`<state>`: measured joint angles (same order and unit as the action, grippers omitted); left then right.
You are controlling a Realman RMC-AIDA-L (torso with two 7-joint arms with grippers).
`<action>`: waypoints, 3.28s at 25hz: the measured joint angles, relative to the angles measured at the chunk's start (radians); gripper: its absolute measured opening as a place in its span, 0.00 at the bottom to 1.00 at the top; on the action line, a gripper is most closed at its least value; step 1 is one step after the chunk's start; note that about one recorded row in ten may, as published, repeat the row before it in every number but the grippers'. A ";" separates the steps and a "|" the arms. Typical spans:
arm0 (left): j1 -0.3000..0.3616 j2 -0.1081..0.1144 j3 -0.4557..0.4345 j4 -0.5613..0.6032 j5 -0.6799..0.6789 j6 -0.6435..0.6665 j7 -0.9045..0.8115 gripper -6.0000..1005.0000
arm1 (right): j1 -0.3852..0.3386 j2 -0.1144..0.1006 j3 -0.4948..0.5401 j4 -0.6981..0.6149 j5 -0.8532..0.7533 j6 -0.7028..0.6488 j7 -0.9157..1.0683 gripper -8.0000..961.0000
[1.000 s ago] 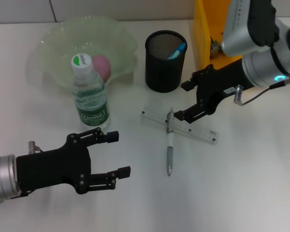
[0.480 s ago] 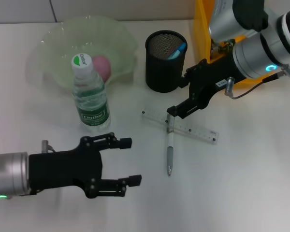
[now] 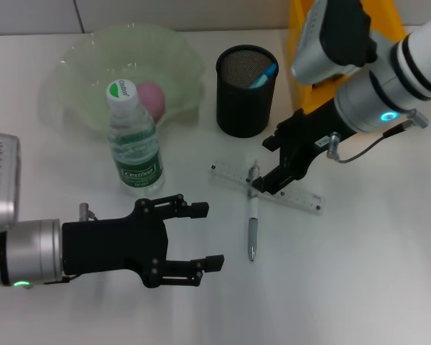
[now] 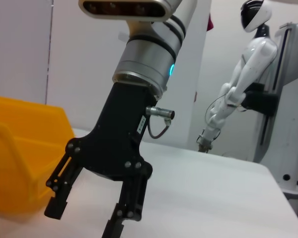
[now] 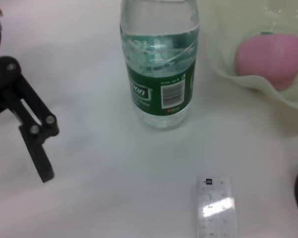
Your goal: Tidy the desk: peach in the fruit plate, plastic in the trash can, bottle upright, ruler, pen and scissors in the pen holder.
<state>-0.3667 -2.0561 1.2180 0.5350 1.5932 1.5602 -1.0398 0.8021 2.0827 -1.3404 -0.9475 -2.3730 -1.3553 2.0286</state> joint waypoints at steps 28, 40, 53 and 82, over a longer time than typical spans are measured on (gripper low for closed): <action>-0.016 -0.007 -0.002 -0.001 0.031 -0.011 -0.025 0.83 | 0.113 0.009 -0.235 0.200 0.062 0.257 0.013 0.86; -0.015 -0.009 0.002 -0.001 0.031 -0.004 -0.021 0.83 | 0.120 0.010 -0.338 0.208 0.068 0.317 0.100 0.86; -0.006 -0.009 0.001 -0.001 0.032 -0.002 -0.015 0.83 | 0.104 0.010 -0.337 0.181 0.071 0.337 0.120 0.45; -0.007 -0.010 0.002 -0.005 0.033 -0.001 -0.023 0.83 | -0.331 0.002 -0.056 -0.346 0.964 0.605 -0.582 0.40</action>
<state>-0.3737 -2.0659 1.2195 0.5298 1.6259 1.5589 -1.0623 0.4709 2.0844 -1.3960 -1.2940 -1.4088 -0.7500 1.4471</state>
